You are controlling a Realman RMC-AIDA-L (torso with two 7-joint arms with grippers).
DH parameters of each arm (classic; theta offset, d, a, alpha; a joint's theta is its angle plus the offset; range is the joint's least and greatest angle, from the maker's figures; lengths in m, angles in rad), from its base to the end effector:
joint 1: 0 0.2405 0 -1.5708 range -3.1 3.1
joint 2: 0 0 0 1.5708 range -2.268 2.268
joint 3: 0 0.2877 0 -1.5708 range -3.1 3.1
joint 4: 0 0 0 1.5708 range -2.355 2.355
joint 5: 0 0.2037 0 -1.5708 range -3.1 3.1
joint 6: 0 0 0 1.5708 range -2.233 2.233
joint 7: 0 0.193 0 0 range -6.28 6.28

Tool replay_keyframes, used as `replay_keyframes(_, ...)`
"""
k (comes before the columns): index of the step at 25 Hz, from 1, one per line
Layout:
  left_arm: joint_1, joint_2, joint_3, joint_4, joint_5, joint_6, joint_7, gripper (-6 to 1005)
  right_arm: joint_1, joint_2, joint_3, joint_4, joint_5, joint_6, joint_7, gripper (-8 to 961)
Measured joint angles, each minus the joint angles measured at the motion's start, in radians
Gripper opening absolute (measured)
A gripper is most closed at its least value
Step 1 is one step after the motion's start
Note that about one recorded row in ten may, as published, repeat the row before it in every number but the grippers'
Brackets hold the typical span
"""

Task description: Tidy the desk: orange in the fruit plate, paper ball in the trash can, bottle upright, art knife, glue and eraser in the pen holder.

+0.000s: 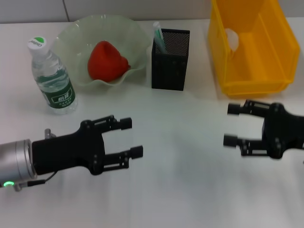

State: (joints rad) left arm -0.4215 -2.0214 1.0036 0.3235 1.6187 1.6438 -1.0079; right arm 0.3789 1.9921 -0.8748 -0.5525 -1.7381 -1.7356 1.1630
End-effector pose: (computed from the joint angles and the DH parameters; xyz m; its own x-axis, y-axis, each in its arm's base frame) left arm -0.2729 0.2832 -0.0854 0.7198 0.2638 0.6421 0.3687 -0.9290 -0.0317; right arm 0.2804 0.2935 -0.0383 0.7600 -0.2331 -0.6067 -0.3456 -0.9355 -0.0734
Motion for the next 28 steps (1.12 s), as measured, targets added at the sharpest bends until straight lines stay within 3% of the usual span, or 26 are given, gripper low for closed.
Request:
replay_keyframes(11,-0.002,-0.010,-0.001,0.025,0.078,-0.025,0.012,768,0.000,0.022,-0.007,-0.008,-0.088,-0.025,-0.114,818)
replay_keyframes(17,-0.007,-0.011,0.000,0.026,0.089,-0.030,0.022,768,0.013,0.045,-0.007,-0.004,-0.092,0.001,-0.171,818)
replay_keyframes(28,-0.008,-0.001,-0.005,0.044,0.093,-0.025,0.015,768,0.059,0.045,-0.010,0.020,-0.101,0.008,-0.164,818)
